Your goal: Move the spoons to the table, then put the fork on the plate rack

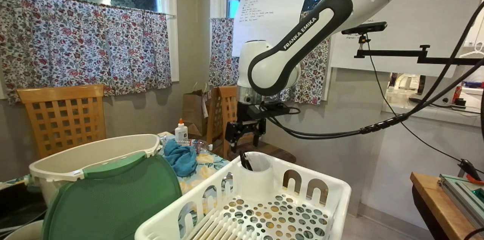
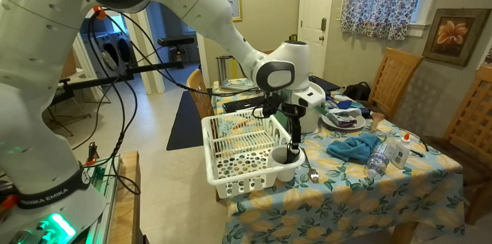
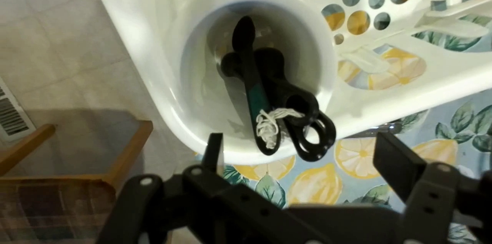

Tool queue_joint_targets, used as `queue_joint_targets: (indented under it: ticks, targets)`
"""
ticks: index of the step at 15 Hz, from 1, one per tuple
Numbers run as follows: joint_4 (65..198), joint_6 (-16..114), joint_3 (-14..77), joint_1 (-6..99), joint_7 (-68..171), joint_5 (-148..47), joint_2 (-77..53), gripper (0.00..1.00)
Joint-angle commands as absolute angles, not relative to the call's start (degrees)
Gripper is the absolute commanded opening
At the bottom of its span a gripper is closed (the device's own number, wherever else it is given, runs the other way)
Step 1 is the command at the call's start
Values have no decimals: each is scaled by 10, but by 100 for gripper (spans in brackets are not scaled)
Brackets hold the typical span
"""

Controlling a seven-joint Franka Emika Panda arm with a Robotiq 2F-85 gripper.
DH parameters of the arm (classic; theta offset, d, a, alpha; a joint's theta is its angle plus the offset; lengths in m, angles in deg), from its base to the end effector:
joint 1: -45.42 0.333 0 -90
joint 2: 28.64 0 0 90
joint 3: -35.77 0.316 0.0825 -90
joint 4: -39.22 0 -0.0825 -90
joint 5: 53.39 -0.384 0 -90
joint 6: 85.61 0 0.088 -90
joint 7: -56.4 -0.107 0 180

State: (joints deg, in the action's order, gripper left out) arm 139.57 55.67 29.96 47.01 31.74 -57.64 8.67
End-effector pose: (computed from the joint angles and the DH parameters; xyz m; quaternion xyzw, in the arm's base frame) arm 0.6703 -0.0435 0.2067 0.9635 -0.2655 0.0343 0.0001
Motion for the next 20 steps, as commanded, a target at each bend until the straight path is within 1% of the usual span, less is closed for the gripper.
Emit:
queue_joint_targets:
  ticks: [1, 2, 3, 4, 5, 7, 12, 13, 14, 18, 19, 20]
  targets:
    - [1352, 554, 286, 483, 274, -583, 124, 73]
    - [1346, 553, 285, 484, 269, -584, 129, 72]
    - [1341, 550, 286, 483, 266, -586, 133, 70]
    - [1336, 549, 286, 483, 263, -587, 137, 64]
    - [1332, 548, 287, 483, 260, -588, 140, 54]
    - [1325, 545, 287, 482, 255, -589, 144, 42]
    - [1321, 546, 286, 483, 243, -592, 142, 5]
    - [1319, 547, 285, 483, 240, -591, 141, 1]
    - [1318, 547, 285, 482, 237, -591, 141, 0]
    - [1318, 548, 284, 482, 232, -590, 137, 0]
    - [1322, 549, 286, 483, 235, -590, 131, 26]
    - [1324, 551, 289, 482, 238, -591, 127, 27]
